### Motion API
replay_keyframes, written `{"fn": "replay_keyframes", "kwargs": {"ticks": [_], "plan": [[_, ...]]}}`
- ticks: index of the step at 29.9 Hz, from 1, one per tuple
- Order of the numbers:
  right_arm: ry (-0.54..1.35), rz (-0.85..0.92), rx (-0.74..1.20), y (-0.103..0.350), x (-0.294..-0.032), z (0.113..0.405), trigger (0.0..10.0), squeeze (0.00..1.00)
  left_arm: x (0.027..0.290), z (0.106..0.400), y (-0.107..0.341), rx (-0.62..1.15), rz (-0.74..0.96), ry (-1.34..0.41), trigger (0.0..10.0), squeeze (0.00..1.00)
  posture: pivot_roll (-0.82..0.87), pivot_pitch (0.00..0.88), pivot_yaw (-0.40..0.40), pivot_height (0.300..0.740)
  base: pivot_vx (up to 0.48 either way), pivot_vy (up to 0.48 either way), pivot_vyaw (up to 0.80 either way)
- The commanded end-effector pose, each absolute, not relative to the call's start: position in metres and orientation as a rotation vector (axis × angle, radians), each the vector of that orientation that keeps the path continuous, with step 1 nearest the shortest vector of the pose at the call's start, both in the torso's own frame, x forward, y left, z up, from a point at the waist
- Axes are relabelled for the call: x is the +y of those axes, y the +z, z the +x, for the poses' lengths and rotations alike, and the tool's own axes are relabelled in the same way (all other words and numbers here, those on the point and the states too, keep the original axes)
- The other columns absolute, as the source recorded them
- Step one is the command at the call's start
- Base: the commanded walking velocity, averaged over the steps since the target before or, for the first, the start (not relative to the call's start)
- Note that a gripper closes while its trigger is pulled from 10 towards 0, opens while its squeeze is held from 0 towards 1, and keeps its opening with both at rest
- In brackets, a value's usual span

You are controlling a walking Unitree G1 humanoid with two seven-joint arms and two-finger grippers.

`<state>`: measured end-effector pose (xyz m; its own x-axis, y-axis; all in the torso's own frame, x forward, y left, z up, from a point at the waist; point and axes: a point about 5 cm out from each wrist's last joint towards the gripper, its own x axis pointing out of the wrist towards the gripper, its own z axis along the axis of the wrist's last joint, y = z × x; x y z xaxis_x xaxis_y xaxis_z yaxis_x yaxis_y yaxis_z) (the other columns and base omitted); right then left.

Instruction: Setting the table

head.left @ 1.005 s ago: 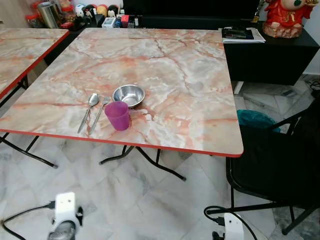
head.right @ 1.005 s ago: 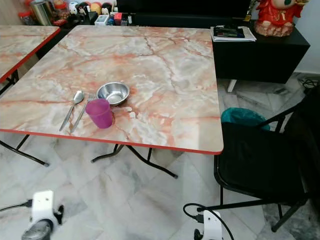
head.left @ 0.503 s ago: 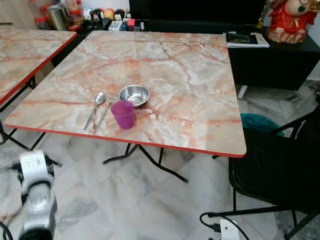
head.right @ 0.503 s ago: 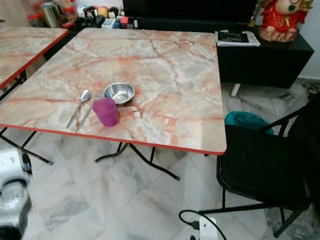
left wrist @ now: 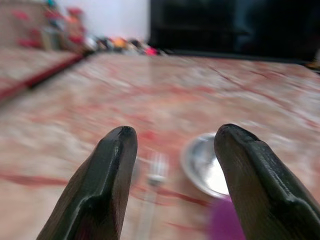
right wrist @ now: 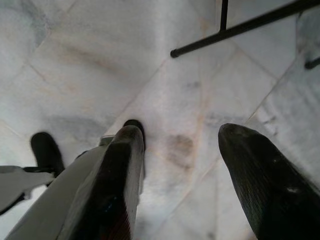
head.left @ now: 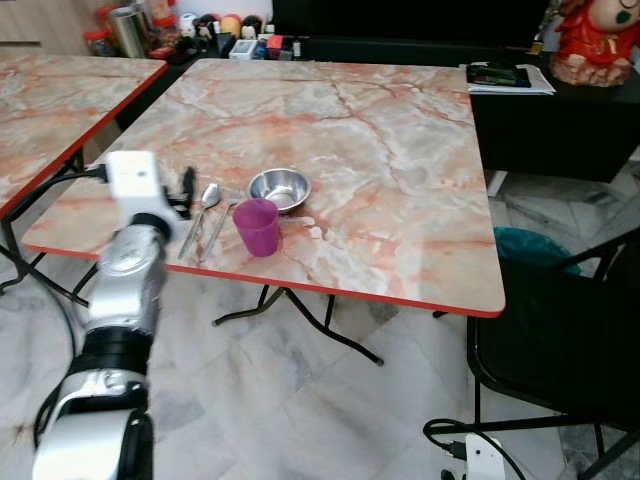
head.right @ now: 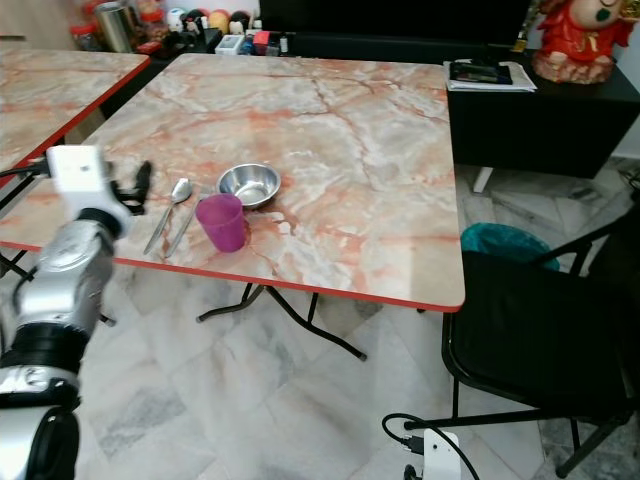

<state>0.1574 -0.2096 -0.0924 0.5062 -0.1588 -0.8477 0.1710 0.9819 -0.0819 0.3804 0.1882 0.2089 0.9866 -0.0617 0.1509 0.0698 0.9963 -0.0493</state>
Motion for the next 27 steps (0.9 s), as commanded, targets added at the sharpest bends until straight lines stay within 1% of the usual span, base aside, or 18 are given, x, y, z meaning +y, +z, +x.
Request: {"fn": "replay_keyframes", "kwargs": {"ticks": [1,2,3,4,5,10,11,12,14,19,27], "plan": [[-0.177,-0.030,1.003,-0.089,-0.211,0.164,10.0,0.00,0.179,0.383,0.204,-0.098,-0.093,-0.118,10.0,0.00,-0.05,0.099,0.049,0.740,0.000,0.000,0.00],[-0.177,-0.035,0.998,-0.088,-0.214,0.166,10.0,0.00,0.173,0.384,0.202,-0.076,-0.113,-0.142,10.0,0.00,-0.06,0.102,0.049,0.740,0.000,0.000,0.00],[-0.177,-0.035,0.998,-0.088,-0.214,0.166,10.0,0.00,0.173,0.384,0.202,-0.076,-0.113,-0.142,10.0,0.00,-0.06,0.102,0.049,0.740,0.000,0.000,0.00],[-0.190,-0.032,0.985,-0.085,-0.218,0.170,10.0,0.00,0.165,0.386,0.199,-0.012,-0.127,-0.172,10.0,0.00,-0.05,0.103,0.050,0.740,0.000,0.000,0.00],[-0.196,-0.027,0.977,-0.084,-0.220,0.172,10.0,0.00,0.163,0.387,0.198,0.020,-0.118,-0.176,10.0,0.00,-0.05,0.103,0.050,0.740,0.000,0.000,0.00],[-0.190,-0.016,0.956,-0.083,-0.218,0.176,10.0,0.00,0.163,0.398,0.216,0.078,-0.165,-0.174,10.0,0.00,-0.05,0.102,0.055,0.740,0.000,0.000,0.00],[-0.181,-0.015,0.950,-0.083,-0.214,0.177,10.0,0.00,0.165,0.401,0.221,0.086,-0.169,-0.167,10.0,0.96,-0.05,0.103,0.056,0.740,0.000,0.000,0.00],[-0.175,-0.015,0.947,-0.083,-0.212,0.178,10.0,0.00,0.165,0.402,0.222,0.104,-0.187,-0.172,10.0,1.00,-0.05,0.103,0.056,0.740,0.000,0.000,0.00],[-0.170,-0.015,0.944,-0.083,-0.210,0.179,10.0,0.00,0.165,0.403,0.224,0.125,-0.210,-0.181,10.0,1.00,-0.05,0.103,0.056,0.740,0.000,0.000,0.00],[-0.146,-0.015,0.931,-0.083,-0.198,0.183,10.0,0.00,0.170,0.407,0.223,0.225,-0.200,-0.205,10.0,1.00,-0.04,0.114,0.067,0.740,0.000,0.000,0.00],[-0.148,-0.014,0.923,-0.083,-0.196,0.183,10.0,0.00,0.176,0.406,0.219,0.272,-0.267,-0.197,10.0,1.00,-0.04,0.128,0.072,0.740,0.000,0.000,0.00]]}}
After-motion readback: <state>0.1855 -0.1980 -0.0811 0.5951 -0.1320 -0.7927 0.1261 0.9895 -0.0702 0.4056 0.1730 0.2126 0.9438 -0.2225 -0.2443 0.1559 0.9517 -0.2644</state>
